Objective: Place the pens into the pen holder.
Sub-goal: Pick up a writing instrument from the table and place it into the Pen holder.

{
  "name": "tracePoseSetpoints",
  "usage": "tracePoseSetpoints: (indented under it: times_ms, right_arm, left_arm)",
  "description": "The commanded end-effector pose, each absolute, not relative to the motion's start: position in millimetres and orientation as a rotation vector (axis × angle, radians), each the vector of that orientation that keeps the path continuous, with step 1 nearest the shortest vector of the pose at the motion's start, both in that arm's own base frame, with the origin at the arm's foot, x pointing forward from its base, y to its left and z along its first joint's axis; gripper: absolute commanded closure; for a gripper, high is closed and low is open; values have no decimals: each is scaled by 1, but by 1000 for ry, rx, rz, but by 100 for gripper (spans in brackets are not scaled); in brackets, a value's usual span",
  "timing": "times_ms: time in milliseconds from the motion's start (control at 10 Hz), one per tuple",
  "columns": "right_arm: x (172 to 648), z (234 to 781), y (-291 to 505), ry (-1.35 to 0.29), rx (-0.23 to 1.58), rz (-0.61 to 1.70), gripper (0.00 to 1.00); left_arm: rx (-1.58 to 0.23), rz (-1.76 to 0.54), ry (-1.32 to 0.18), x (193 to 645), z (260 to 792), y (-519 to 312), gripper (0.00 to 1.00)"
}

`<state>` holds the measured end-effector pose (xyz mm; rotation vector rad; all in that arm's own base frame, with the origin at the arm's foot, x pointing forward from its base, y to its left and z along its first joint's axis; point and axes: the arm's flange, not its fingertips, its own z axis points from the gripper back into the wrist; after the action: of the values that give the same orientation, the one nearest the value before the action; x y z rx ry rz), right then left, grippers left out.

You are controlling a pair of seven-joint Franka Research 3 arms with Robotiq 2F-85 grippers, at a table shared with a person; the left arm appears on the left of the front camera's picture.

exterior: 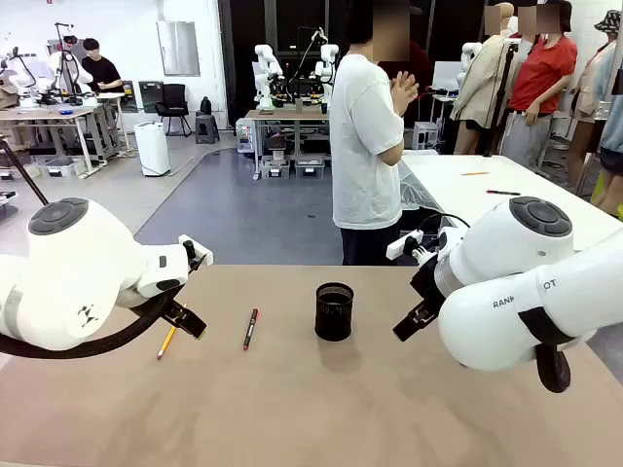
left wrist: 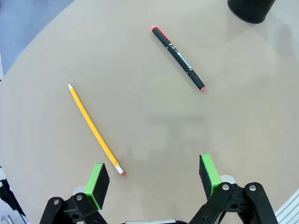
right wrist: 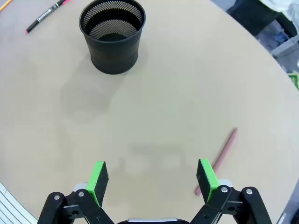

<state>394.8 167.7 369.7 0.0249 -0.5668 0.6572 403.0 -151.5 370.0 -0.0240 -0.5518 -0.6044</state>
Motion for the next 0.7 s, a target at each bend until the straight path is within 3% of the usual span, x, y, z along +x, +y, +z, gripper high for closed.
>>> tracePoseSetpoints:
  times_ms: [0, 600]
  right_arm:
    - [395, 370, 168, -567, 25, 657, 0]
    - [395, 370, 168, -567, 25, 657, 0]
  left_arm:
    - [-24, -604, -552, 403, 370, -152, 0]
    - [-24, -604, -552, 403, 370, -152, 0]
